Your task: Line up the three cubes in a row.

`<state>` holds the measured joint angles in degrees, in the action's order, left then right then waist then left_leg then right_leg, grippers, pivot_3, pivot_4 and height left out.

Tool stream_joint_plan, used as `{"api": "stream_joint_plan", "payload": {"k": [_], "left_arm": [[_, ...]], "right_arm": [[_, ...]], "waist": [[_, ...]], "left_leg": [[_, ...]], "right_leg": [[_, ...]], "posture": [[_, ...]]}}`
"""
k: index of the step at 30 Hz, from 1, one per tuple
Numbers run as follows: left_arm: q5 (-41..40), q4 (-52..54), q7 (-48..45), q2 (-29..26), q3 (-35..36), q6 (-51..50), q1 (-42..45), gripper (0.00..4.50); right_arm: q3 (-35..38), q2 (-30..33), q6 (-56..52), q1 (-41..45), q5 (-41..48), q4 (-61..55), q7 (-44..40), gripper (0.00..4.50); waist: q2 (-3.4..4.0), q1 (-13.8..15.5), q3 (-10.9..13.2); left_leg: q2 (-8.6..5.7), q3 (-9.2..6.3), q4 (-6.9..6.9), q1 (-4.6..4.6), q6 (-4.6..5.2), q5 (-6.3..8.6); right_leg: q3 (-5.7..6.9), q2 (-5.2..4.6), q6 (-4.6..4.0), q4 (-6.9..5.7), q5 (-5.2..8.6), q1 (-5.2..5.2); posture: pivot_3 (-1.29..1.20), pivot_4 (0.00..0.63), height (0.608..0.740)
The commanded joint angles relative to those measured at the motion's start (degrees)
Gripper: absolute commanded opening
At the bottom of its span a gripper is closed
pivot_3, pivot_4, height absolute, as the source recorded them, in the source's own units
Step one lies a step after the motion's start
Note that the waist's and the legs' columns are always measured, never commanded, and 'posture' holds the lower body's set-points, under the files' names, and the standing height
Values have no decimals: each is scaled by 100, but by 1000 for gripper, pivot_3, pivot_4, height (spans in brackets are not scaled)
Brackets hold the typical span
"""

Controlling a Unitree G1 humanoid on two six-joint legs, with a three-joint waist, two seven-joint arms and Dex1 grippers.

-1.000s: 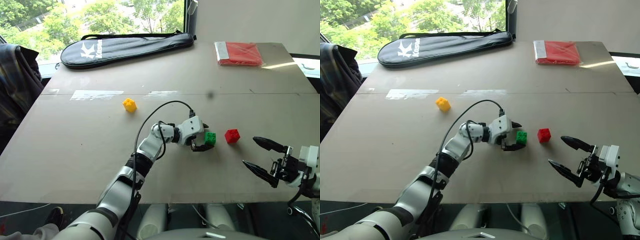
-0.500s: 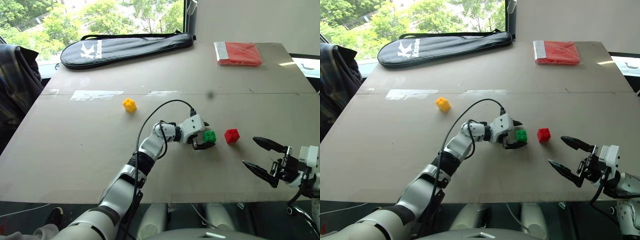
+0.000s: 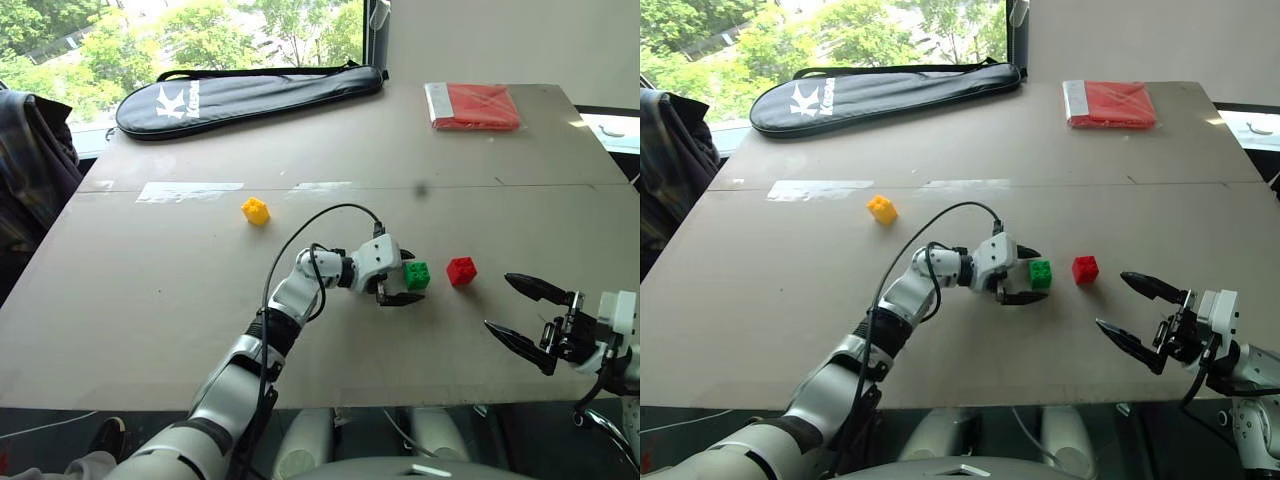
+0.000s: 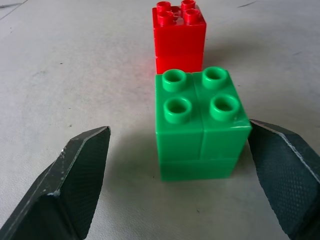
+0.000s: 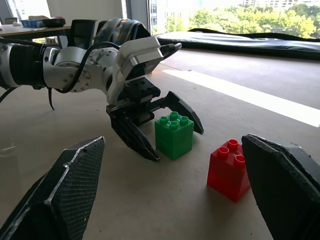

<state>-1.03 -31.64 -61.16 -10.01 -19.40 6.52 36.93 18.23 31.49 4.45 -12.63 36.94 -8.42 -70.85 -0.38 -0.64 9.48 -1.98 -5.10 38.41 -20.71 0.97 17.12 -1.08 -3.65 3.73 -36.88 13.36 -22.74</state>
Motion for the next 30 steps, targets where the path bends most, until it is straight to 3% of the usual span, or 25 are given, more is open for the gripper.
{"api": "stream_joint_plan", "payload": {"k": [1, 8, 16, 23, 30], "left_arm": [[-308, 390, 25, 14, 291, 411, -20, 4393], [-1472, 1859, -390, -374, 949, -267, -294, 4393], [-1666, 3297, 1314, -1187, 2393, -1365, -1593, 4393], [-1382, 2192, 1858, -2067, 3393, -666, -2099, 4393], [-956, 819, 2439, -2061, 3313, -105, -1624, 4393]], "right_arm": [[35, -5, 31, -19, 163, -185, -62, 4500], [-3, -3, -15, 37, 273, -310, -61, 4500], [-118, -93, -429, 350, 520, -849, 519, 4500], [-284, -151, -478, 611, 368, -735, 700, 4500], [-313, -145, -393, 672, 281, -573, 601, 4500]], "waist": [[0, 2, 0], [1, -12, 0], [10, -9, -4], [8, 57, -3], [8, 135, -3]], "left_leg": [[0, 0, 0, 0, 0, 0], [5, 2, -1, -2, -8, -4], [15, 5, -3, 3, -5, -2], [11, -1, -3, -1, -8, -4], [4, -1, -3, -2, -8, -4]], "right_leg": [[0, 0, 0, 0, 0, 0], [-2, -2, 0, 0, 0, -4], [-10, 2, -1, -3, 0, -7], [-1, -1, -2, 0, 0, -8], [3, -5, -2, 3, -1, -8]], "posture": [[0, 150, 740], [0, 150, 740], [0, 150, 740], [0, 150, 740], [0, 150, 740]]}}
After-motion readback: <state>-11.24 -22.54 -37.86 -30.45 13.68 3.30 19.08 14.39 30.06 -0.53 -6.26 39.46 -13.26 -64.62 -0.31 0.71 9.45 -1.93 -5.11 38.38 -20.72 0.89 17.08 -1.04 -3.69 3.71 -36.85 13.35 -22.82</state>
